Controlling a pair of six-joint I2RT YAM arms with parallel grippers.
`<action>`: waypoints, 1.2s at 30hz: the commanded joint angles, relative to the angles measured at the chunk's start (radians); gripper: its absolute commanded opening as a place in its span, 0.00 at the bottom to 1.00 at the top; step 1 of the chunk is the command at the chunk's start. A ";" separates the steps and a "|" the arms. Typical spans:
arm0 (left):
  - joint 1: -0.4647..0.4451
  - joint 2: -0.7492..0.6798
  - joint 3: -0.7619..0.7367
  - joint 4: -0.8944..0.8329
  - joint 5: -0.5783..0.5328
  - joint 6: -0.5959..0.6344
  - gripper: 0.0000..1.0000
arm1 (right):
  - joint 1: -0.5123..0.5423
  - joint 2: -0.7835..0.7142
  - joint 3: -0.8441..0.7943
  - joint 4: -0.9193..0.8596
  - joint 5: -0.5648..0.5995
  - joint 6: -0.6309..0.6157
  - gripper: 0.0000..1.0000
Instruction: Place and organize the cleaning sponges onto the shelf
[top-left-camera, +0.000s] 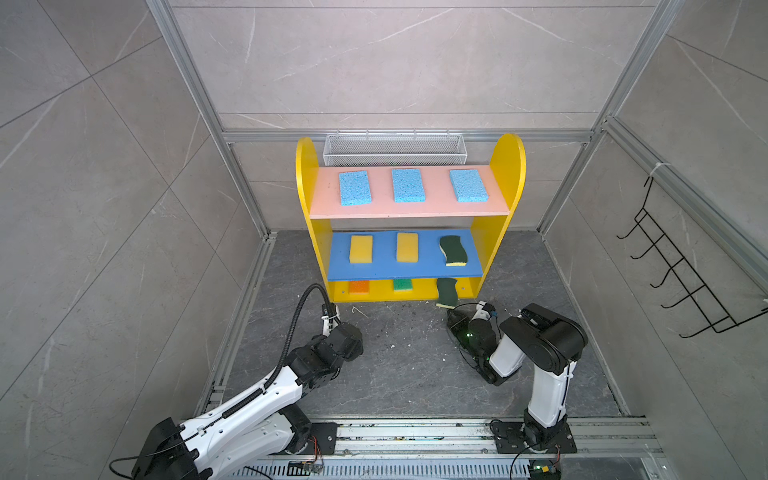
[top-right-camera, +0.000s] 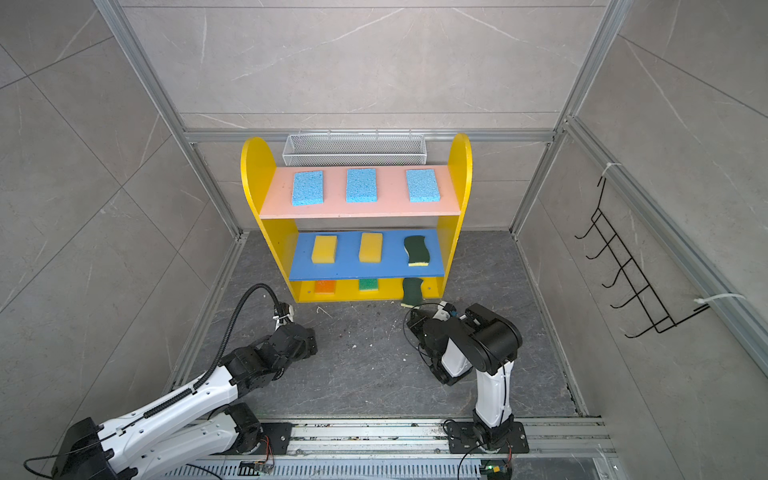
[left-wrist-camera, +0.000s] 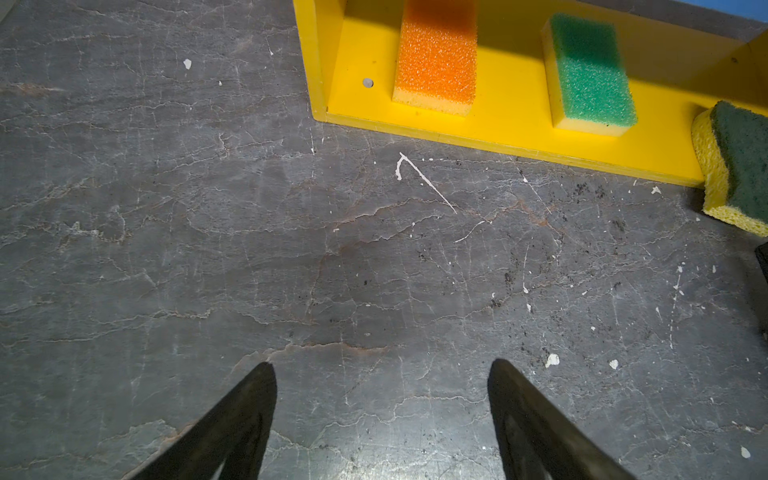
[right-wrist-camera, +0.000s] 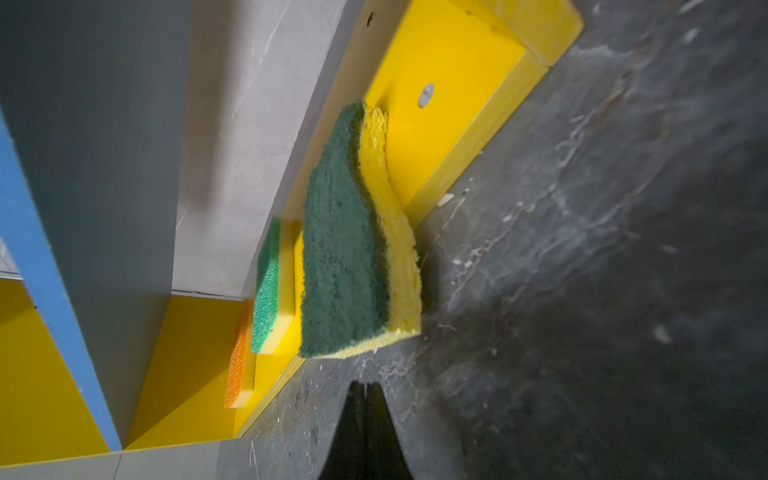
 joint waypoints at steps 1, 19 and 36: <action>0.007 -0.012 0.039 -0.001 -0.005 -0.013 0.83 | -0.011 0.006 0.003 -0.170 0.032 -0.039 0.00; 0.015 0.039 0.034 0.022 0.012 -0.029 0.83 | -0.032 0.160 0.038 -0.021 0.023 -0.002 0.00; 0.016 0.141 0.074 0.063 0.035 -0.028 0.83 | -0.094 0.283 0.060 0.084 -0.021 0.013 0.00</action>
